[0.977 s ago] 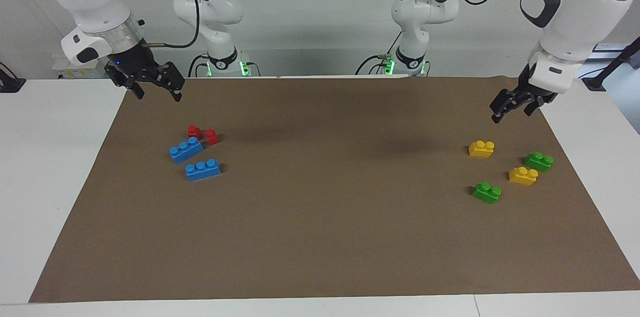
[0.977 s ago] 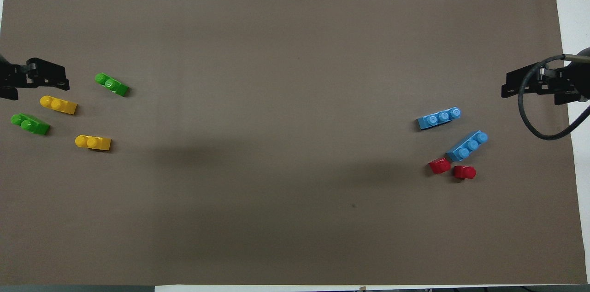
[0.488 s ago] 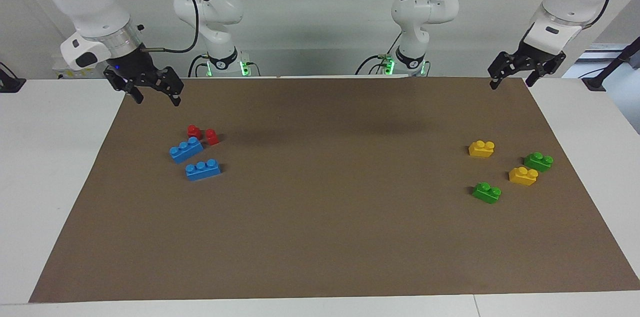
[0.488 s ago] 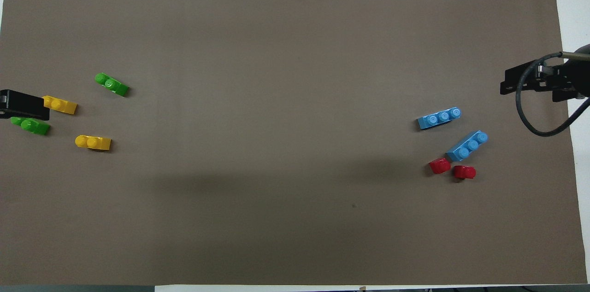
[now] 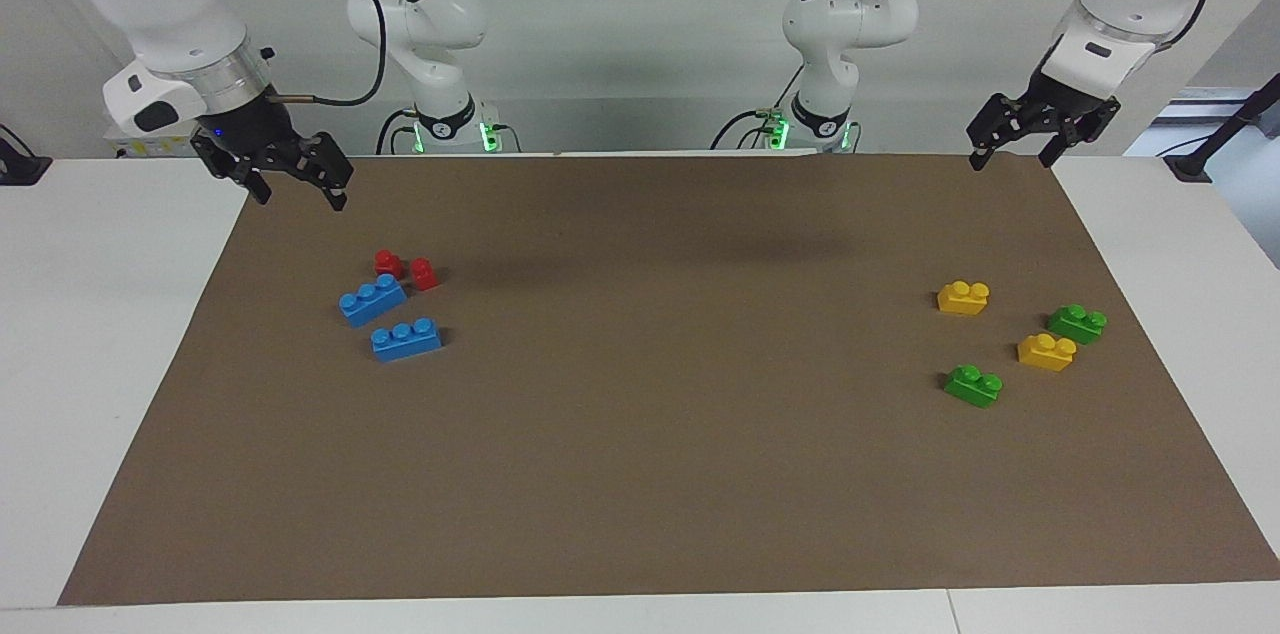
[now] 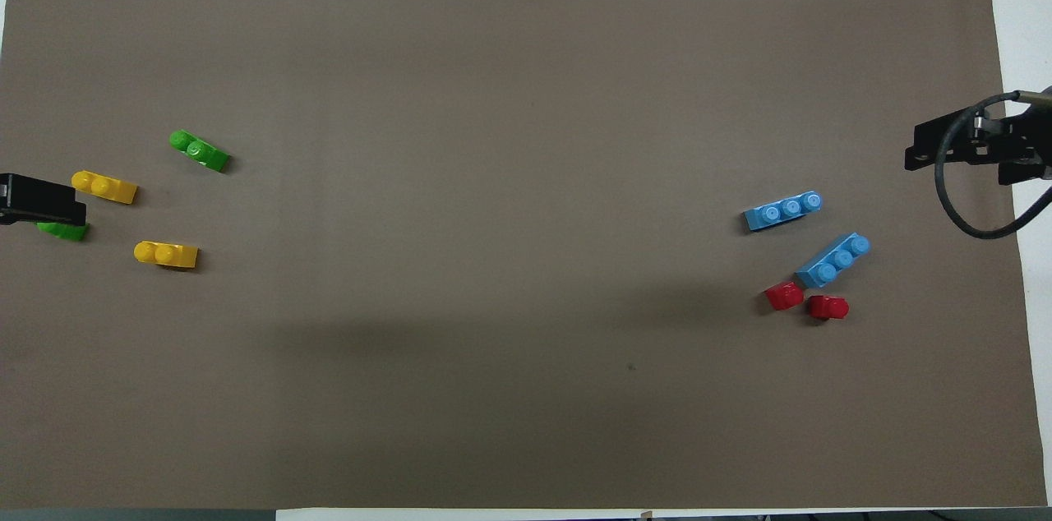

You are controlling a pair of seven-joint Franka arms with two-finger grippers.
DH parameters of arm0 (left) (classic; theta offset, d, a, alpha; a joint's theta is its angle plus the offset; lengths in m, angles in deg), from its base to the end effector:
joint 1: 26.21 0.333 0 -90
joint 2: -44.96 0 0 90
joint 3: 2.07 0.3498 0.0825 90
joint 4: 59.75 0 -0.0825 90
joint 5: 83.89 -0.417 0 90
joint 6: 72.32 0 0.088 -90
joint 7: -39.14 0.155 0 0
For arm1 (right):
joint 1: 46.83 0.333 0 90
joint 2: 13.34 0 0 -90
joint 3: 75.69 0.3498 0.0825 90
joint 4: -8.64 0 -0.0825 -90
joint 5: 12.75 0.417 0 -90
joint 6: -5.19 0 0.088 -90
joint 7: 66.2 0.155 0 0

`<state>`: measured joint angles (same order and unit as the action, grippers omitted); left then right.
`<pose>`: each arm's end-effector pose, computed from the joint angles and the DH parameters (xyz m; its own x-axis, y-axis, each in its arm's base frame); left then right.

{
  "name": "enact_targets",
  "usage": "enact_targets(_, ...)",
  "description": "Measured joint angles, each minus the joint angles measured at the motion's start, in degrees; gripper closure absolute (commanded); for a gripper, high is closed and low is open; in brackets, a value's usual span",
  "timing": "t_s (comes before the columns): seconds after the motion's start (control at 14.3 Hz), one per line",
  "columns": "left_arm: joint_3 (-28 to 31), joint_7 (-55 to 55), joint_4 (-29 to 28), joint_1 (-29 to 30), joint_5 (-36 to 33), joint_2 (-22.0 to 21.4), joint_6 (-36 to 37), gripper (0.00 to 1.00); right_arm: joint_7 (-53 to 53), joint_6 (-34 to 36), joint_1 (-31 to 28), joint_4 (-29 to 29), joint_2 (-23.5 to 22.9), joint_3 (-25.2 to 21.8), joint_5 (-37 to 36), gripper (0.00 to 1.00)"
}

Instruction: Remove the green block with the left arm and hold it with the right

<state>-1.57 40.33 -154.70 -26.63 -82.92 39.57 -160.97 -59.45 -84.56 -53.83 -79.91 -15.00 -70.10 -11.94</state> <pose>0.5512 -0.0017 0.6183 0.9997 -0.0198 -0.0155 -0.0195 -0.9996 0.0181 0.5965 -0.0133 0.6056 0.9898 -0.1419 -0.0098 -0.1420 -0.9897 -0.0159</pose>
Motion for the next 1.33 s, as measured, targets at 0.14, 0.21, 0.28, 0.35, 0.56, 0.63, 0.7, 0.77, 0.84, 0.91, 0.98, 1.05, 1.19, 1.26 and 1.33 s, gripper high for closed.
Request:
enact_targets(0.14,0.0,0.0,0.0,0.0,0.2,0.0,0.0,0.00,-0.8,0.4,1.8,0.4,0.0,-1.8,0.0,0.00)
enact_targets(0.21,0.0,0.0,0.0,0.0,0.2,0.0,0.0,0.00,-0.8,0.4,3.2,0.4,0.0,-3.1,0.0,0.00)
enact_targets(0.28,0.0,0.0,0.0,0.0,0.2,0.0,0.0,0.00,-0.8,0.4,4.0,0.4,0.0,-3.9,0.0,0.00)
enact_targets(0.35,0.0,0.0,0.0,0.0,0.2,0.0,0.0,0.00,-0.8,0.4,4.2,0.5,0.0,-4.2,0.0,0.00)
enact_targets(0.56,0.0,-0.1,0.0,0.0,0.2,0.0,0.0,0.00,-0.8,0.4,4.0,0.5,0.1,-4.8,0.0,0.00)
enact_targets(0.63,0.0,-0.1,0.0,0.0,0.2,0.0,0.0,0.00,-0.8,0.4,3.9,0.5,0.1,-4.8,0.0,0.00)
enact_targets(0.7,0.0,-0.1,0.0,0.0,0.2,0.0,0.0,0.00,-0.8,0.4,3.9,0.5,0.1,-4.8,0.0,0.00)
enact_targets(0.77,0.0,-0.2,0.0,0.0,0.2,0.0,0.0,0.00,-0.8,0.4,3.9,0.5,0.1,-4.8,0.0,0.00)
enact_targets(0.84,0.0,-0.2,0.0,0.0,0.2,0.0,0.0,0.00,-0.8,0.4,3.9,0.5,0.1,-4.8,0.0,0.00)
enact_targets(0.91,0.0,-0.2,0.0,0.0,0.2,0.0,0.0,0.00,-0.8,0.4,3.9,0.5,0.2,-4.8,0.0,0.00)
enact_targets(0.98,0.0,-0.2,0.0,0.0,0.2,0.0,0.0,0.00,-0.8,0.4,3.9,0.5,0.2,-4.8,0.0,0.00)
enact_targets(1.05,0.0,-0.2,0.0,0.0,0.2,0.0,0.0,0.00,-0.8,0.4,3.9,0.4,0.2,-4.8,0.0,0.00)
enact_targets(1.19,0.0,-0.2,0.0,0.0,0.2,0.0,0.0,0.00,-0.8,0.4,3.9,0.2,0.2,-4.8,0.0,0.00)
enact_targets(1.26,0.0,-0.2,0.0,0.0,0.2,0.0,0.0,0.00,-0.8,0.4,3.9,0.0,0.2,-4.8,0.0,0.00)
enact_targets(1.33,0.0,-0.2,0.0,0.0,0.2,0.0,0.0,0.00,-0.8,0.4,3.9,0.0,0.2,-4.8,0.0,0.00)
